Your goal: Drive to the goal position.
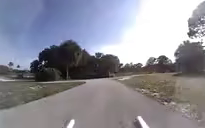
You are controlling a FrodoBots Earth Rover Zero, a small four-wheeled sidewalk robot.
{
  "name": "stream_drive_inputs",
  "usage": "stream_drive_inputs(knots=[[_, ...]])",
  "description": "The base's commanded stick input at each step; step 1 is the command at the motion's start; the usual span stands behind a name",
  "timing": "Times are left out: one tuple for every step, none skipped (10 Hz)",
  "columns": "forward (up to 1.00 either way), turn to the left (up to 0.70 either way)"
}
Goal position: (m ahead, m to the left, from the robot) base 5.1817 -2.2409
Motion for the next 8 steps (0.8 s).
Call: stream_drive_inputs(knots=[[0.70, 0.00], [0.70, 0.00], [0.70, 0.00], [0.70, 0.00], [0.70, 0.00], [0.70, 0.00], [0.70, 0.00], [0.70, 0.00]])
